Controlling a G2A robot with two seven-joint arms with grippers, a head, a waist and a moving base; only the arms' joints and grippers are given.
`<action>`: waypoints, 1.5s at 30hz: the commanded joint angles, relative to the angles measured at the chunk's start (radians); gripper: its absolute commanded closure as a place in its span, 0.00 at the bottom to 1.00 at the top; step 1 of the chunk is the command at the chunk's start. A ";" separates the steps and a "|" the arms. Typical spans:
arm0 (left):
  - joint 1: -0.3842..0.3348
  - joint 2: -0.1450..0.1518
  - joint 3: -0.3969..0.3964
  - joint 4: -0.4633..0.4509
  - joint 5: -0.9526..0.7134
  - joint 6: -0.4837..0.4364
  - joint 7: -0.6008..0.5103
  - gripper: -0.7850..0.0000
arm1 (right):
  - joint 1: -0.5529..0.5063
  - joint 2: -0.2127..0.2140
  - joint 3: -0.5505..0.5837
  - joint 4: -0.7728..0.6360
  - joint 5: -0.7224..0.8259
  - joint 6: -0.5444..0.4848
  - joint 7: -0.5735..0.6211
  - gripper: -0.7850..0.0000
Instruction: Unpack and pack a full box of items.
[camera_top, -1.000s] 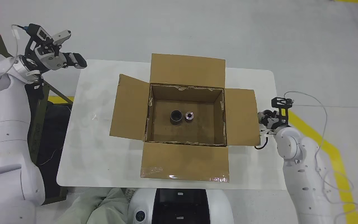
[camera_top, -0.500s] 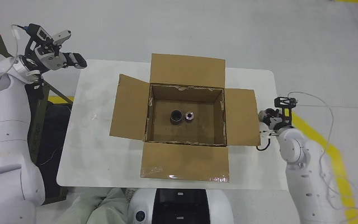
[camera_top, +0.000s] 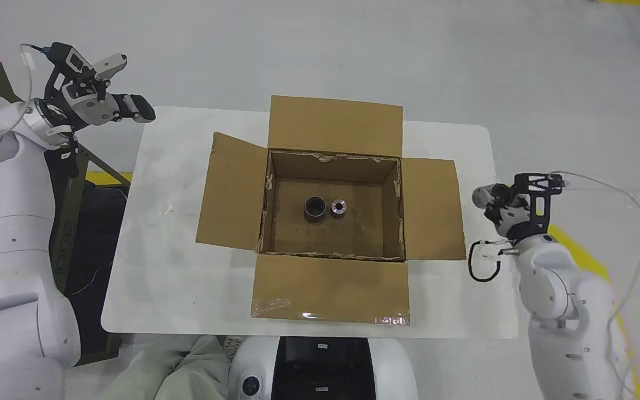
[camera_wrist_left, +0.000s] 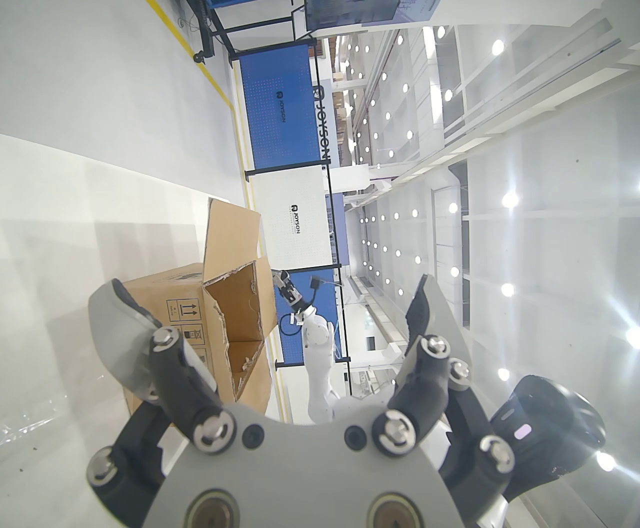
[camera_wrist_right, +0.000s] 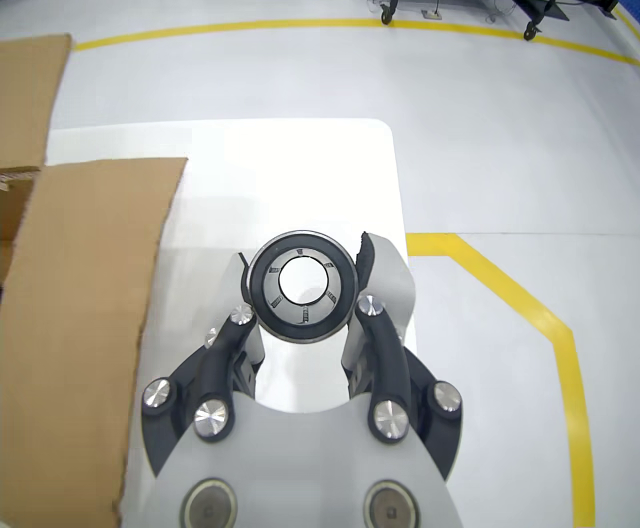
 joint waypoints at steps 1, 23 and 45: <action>0.000 0.000 0.000 0.000 0.000 0.000 0.000 0.00 | -0.017 0.000 0.010 -0.037 0.011 -0.002 -0.008 1.00; 0.000 0.000 0.000 0.000 0.000 0.000 0.000 0.00 | -0.049 0.002 -0.072 -0.298 0.027 -0.072 -0.033 1.00; 0.000 0.000 0.000 0.000 0.000 0.000 0.000 0.00 | 0.024 -0.002 -0.394 -0.300 -0.209 -0.123 0.020 1.00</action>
